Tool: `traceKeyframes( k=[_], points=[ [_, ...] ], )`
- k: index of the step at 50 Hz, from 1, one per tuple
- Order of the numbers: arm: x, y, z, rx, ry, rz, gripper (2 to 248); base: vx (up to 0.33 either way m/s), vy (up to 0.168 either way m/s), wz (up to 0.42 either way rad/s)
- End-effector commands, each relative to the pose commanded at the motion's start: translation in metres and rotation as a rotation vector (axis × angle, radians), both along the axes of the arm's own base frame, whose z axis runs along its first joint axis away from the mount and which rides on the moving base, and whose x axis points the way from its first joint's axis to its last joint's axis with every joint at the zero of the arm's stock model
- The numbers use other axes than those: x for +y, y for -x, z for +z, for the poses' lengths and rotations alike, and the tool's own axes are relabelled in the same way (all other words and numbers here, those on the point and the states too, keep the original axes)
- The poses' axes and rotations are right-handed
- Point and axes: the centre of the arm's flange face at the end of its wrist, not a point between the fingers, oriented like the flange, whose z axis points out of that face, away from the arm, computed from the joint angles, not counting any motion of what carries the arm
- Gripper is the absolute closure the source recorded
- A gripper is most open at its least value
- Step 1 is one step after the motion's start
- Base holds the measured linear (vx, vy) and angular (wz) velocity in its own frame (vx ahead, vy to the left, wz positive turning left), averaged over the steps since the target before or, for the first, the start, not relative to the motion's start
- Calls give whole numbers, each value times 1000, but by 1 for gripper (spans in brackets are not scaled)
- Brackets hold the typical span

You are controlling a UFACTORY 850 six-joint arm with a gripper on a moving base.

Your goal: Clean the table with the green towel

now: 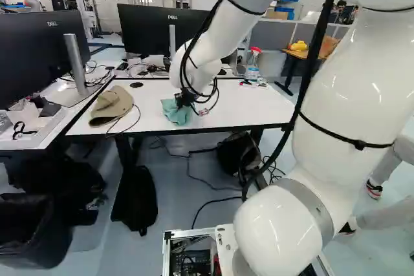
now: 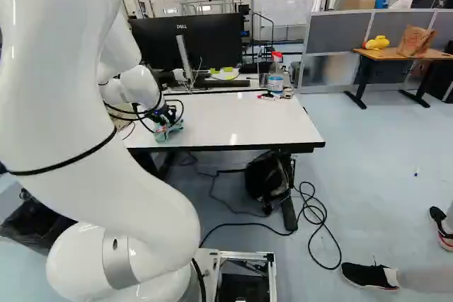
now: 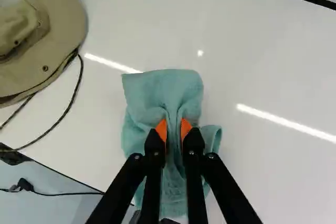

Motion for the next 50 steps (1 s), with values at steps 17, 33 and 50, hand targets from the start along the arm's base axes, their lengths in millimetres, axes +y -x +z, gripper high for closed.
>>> traceKeyframes(
  k=[17, 33, 50],
  points=[
    [-26, 12, 1, -1, 0, -47, 200, 0, 0, 0],
    [-53, 19, 0, 0, 0, -101, 200, 0, 0, 0],
    [-80, 20, 0, 0, 0, -165, 200, 0, 0, 0]
  ],
)
